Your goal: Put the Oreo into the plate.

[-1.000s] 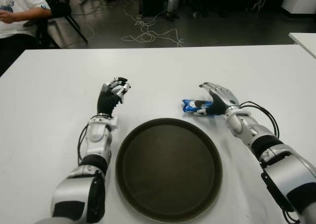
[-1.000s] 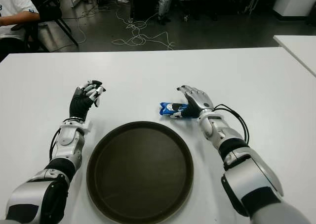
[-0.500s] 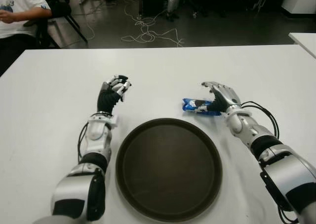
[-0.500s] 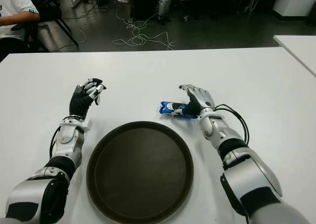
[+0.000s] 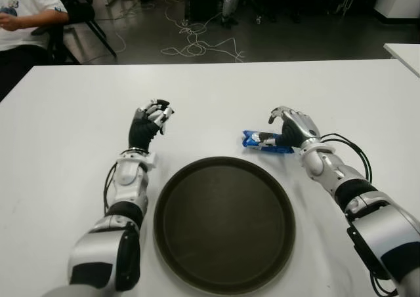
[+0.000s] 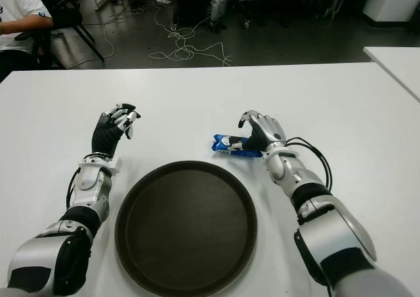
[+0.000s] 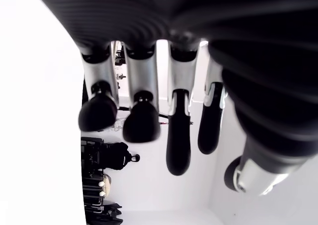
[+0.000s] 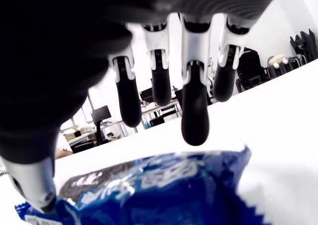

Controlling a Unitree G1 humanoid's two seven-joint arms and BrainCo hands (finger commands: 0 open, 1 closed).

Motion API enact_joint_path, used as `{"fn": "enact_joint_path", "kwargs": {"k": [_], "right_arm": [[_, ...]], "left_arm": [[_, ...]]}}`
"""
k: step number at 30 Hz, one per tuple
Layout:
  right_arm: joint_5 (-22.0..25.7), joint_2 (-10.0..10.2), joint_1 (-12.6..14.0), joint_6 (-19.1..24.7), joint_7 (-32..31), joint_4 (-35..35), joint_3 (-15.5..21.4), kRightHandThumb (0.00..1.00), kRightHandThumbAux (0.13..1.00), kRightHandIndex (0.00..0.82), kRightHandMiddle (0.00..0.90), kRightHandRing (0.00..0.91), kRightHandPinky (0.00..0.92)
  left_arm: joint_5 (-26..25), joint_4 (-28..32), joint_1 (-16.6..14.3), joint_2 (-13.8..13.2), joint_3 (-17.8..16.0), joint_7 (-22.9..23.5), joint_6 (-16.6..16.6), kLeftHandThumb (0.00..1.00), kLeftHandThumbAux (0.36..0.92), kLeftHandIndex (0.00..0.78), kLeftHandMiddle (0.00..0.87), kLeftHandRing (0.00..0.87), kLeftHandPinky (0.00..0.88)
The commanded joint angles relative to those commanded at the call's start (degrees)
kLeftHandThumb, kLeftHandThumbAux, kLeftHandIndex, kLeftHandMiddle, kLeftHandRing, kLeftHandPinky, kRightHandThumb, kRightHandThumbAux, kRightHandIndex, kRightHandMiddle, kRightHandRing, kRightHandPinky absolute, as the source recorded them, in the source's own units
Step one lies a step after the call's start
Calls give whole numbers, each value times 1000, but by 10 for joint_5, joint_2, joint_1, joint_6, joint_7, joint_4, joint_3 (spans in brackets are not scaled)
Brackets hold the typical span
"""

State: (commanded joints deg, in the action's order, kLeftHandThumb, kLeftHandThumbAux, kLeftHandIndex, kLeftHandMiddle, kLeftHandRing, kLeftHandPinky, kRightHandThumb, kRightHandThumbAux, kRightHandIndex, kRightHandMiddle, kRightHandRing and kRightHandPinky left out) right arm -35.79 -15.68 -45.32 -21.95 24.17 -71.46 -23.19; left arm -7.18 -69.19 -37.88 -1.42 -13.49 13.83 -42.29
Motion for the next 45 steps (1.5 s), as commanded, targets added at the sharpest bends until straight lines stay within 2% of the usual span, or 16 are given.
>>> {"fn": "enact_joint_path", "kwargs": {"k": [5,12,19,22,24,28,30,31,32,36,40,45], "right_arm": [[2,-1,0,7,-1,1,2,0,653,426,642,689,661],[10,1,0,11,-3,0,5,0,679,425,653,707,700],[19,3,3,-6,1,1,12,0,735,461,632,688,686],[21,3,4,-12,0,1,15,0,741,465,584,640,637],[25,4,5,-17,-3,1,18,0,735,451,508,554,549],[31,4,6,-24,-10,-1,19,0,716,405,424,464,449],[31,4,6,-26,-13,-1,17,0,685,328,346,374,342],[30,3,6,-27,-16,-1,15,0,678,309,329,354,318],[29,3,6,-28,-18,-1,14,0,655,246,271,291,244],[11,-5,3,-32,-31,-2,-5,0,577,67,76,82,64],[-2,-8,2,-31,-27,-4,-19,0,536,17,19,21,16],[-15,-11,0,-20,-29,-7,-31,0,481,2,2,2,2]], "left_arm": [[3,1,1,3,1,-18,3,853,670,404,505,785,773],[1,0,-1,4,1,-21,7,852,670,403,502,777,766],[1,5,0,1,4,-11,12,854,670,402,509,791,773],[-1,7,1,0,5,-4,13,854,670,403,506,785,772],[0,5,0,0,5,-4,12,854,669,404,507,783,772],[-5,4,0,1,1,-2,13,853,670,404,505,780,771],[-7,3,0,2,-1,0,13,852,670,404,501,775,770],[-8,3,0,2,-2,1,12,852,670,404,501,774,770],[-8,3,0,2,-2,1,11,852,670,404,500,773,770],[-2,2,0,2,0,-3,5,853,670,404,504,779,771],[-1,1,0,2,1,-4,4,854,669,404,506,785,773],[7,2,0,0,5,-18,10,855,669,403,512,795,778]]}}
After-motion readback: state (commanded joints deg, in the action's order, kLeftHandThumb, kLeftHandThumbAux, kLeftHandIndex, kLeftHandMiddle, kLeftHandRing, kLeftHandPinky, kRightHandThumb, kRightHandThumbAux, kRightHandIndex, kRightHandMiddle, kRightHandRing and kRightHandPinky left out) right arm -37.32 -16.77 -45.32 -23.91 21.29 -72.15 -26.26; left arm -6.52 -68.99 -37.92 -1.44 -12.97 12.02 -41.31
